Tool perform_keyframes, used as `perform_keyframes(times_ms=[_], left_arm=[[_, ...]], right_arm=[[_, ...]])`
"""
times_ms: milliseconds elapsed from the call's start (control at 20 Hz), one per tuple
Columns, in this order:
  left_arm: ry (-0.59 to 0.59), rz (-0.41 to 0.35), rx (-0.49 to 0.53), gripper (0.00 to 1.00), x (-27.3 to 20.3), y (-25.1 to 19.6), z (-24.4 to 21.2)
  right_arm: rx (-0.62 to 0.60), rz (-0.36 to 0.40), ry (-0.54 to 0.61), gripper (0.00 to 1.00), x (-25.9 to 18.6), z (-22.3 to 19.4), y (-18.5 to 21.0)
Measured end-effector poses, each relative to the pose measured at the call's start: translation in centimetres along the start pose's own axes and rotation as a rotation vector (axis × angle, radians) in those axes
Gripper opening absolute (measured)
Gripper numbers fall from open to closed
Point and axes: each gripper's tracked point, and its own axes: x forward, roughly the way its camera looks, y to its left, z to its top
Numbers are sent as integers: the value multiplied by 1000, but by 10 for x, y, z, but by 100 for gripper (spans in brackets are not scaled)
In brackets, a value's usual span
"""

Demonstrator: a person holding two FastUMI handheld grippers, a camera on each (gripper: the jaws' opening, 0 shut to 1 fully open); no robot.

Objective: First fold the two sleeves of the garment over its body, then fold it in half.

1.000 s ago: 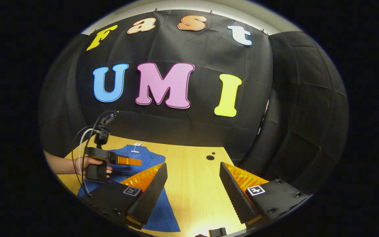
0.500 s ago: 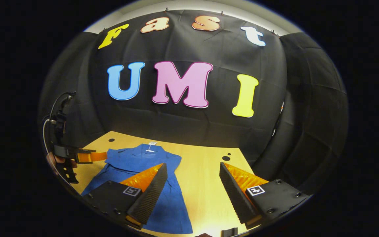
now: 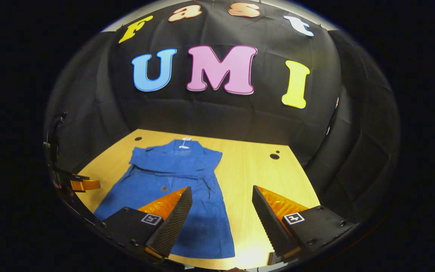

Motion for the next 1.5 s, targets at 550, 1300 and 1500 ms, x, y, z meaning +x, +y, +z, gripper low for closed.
perform_keyframes(times_ms=[550,1300,1500], left_arm=[[327,112,-60,84,21,35,-107],[490,154,3,85,29,37,-116],[504,135,14,84,29,36,-116]], right_arm=[[64,27,444,100,14,-146,-4],[46,5,700,100,19,-220,-25],[41,12,762,100,20,-236,-26]])
